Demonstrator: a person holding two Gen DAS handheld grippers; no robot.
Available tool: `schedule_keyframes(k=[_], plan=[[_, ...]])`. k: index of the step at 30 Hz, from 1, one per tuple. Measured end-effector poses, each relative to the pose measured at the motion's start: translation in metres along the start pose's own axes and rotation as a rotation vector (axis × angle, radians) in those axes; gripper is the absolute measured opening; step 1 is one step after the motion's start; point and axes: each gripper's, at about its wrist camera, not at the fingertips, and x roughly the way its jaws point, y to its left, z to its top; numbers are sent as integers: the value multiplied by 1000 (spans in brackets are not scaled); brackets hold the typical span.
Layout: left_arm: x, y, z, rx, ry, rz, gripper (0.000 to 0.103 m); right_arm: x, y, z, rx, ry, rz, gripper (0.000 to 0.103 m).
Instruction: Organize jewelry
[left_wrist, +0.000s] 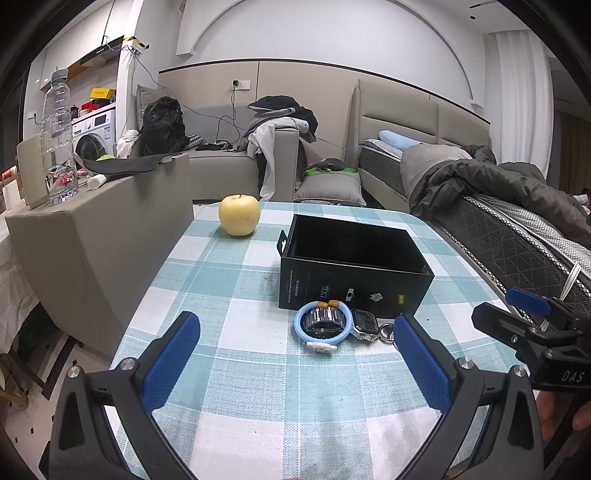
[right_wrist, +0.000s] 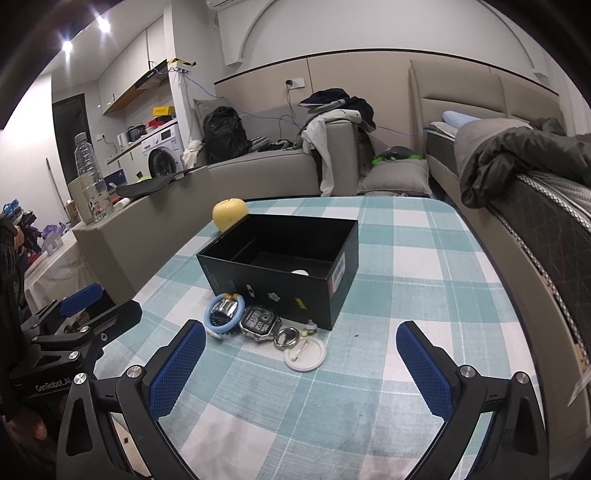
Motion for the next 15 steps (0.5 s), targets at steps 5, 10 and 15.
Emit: schedule_keyframes(k=[5,10,15], plan=[[3,5,2,-16,10,0,102,1,-1,3,8,-2,1,103],[6,7,2,-26,22,2,102,4,-4,4,20,9,0,103],[10,11,3,-34,35,12,102,8,-7,6,25,24,-3,103]])
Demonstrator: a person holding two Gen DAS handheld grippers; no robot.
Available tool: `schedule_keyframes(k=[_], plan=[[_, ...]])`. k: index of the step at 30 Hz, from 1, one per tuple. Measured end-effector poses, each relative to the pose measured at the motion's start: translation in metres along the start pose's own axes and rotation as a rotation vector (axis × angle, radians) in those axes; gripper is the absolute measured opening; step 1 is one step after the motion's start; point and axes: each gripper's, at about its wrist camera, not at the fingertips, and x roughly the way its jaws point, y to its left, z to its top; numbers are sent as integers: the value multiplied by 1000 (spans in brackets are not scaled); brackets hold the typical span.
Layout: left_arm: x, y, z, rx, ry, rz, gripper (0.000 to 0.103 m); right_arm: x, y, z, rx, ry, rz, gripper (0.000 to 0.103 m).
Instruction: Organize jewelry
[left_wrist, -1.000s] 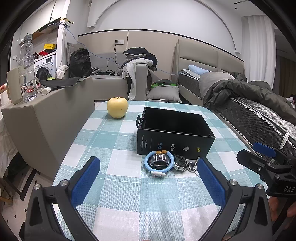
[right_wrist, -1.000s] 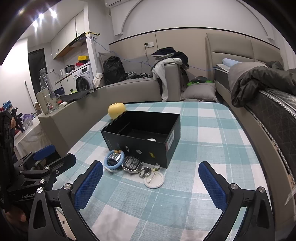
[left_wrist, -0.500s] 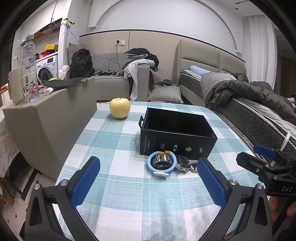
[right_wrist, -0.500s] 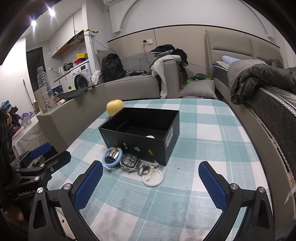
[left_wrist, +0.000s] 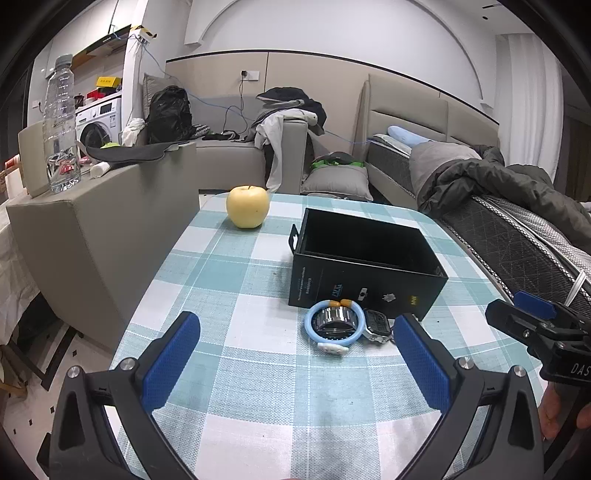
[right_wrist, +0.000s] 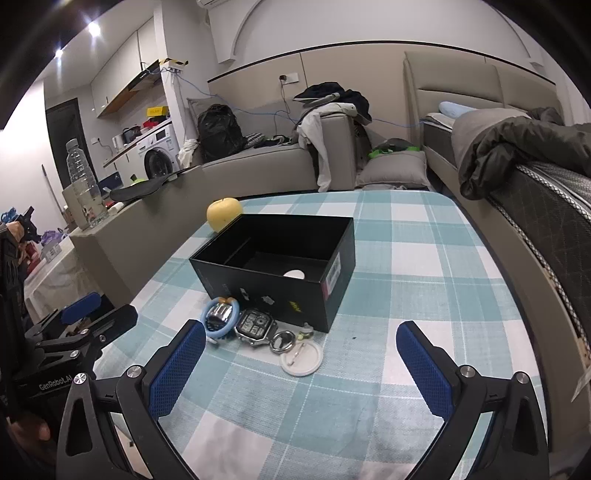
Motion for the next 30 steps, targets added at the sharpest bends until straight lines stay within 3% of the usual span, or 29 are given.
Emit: schedule_keyframes(k=[18,24,30], plan=[[7,6,7,-16,15,11,102,5,-3,7,-42,12,12,103],[18,-2,20,35,17,1,102,23,-9,15,-57,57,-4,103],[37,-11,40,108,27,-40,102,49,-20,17,-55,162,-39,103]])
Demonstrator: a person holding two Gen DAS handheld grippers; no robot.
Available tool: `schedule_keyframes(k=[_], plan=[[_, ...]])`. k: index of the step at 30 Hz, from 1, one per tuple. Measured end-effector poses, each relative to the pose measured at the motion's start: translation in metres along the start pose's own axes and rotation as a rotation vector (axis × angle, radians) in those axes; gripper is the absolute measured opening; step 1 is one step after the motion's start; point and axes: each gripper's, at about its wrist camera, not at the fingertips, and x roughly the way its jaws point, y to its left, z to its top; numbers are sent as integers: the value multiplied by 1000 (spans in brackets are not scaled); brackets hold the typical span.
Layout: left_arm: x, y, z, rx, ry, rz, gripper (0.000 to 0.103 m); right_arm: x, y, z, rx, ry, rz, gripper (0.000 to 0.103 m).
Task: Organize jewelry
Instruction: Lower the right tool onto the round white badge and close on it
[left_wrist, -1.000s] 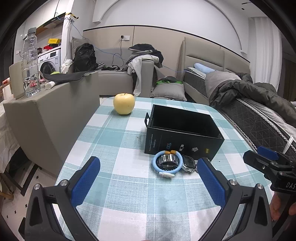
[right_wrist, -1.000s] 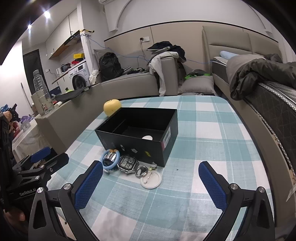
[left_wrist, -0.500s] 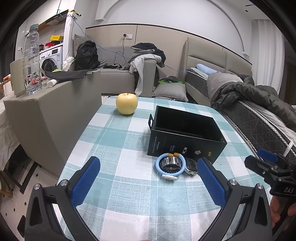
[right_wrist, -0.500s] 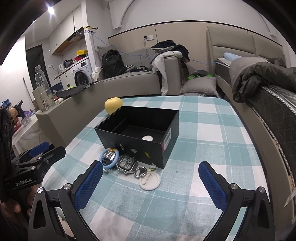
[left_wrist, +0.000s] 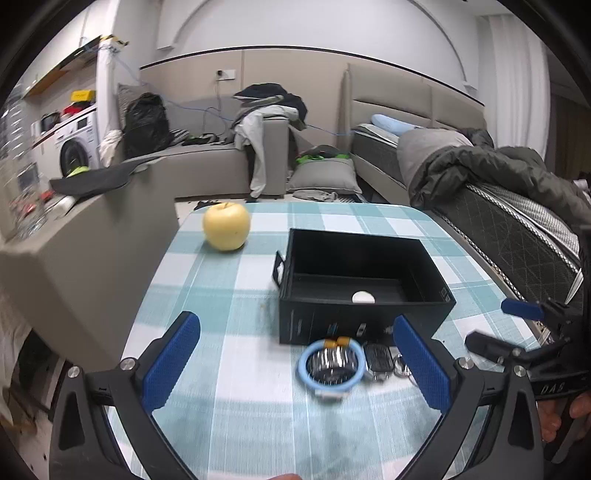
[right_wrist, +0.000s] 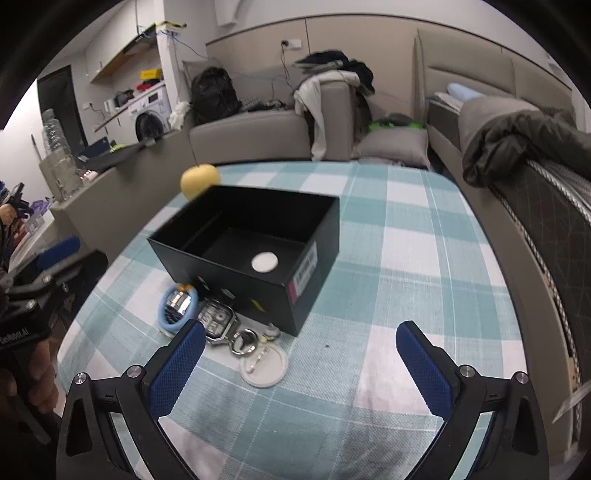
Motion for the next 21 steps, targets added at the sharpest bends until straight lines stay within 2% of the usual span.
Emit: schedule_keyframes(k=[2,6,8,12,15,17,21], plan=[[9,-2,4,29,10,-5,102,7,-1,-2,-9,31,-5,102],[19,4,1,16,27,-4,102,22,2,-6,-55,106,23,85],[23,7,-3,7,56,-29,102,29,5,-8,-68,135,42,84],[29,8,-11,20,102,-47,101,43,11,-13,-93,211,87,69],[34,9,-19,13,156,-73,100,50,17,-20,-117,249,89,60],[35,9,-23,9,182,-88,100,52,22,-24,-140,265,80,59],[35,4,-25,28,209,-68,100,51,31,-28,-194,262,42,55]])
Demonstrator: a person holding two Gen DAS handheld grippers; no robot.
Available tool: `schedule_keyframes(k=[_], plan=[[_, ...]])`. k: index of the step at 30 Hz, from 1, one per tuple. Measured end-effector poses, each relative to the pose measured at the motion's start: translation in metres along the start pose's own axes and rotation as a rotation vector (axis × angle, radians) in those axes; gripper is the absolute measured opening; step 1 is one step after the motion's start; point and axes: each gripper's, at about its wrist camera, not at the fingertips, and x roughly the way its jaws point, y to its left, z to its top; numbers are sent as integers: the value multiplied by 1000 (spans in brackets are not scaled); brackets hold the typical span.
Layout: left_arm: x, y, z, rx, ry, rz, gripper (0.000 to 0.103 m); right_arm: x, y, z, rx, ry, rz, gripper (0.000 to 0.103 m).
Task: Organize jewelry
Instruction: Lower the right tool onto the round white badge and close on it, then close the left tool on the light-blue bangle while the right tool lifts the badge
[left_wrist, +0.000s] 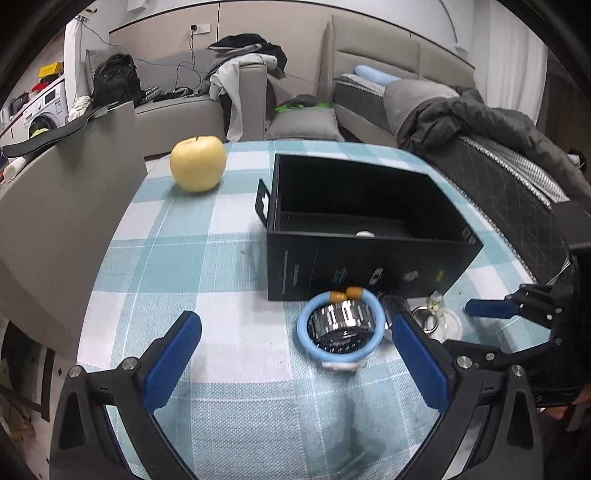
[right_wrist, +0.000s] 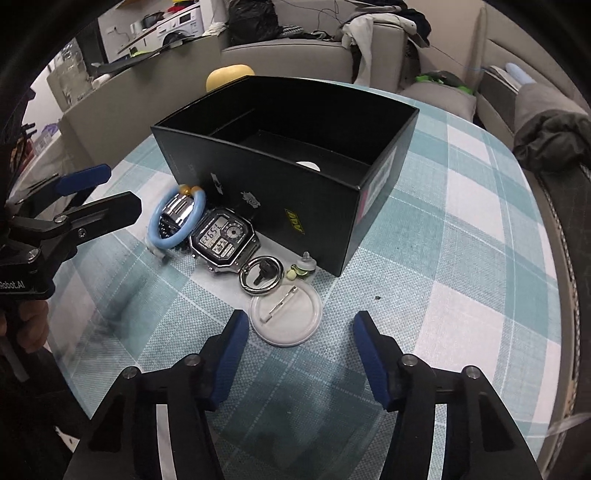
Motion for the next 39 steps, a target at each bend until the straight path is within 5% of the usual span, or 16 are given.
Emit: schedule_keyframes(k=[8,11,39], plan=[[2,-3,1,25,10,29,100,2,9,2,-41,-4,-13,52],[8,-1,-1,29,29,29,100,0,11,2,-38,-9,-7,40],[37,-7,4,-16,143,-48,95,-36,-11,-5,62,-87,130,40]])
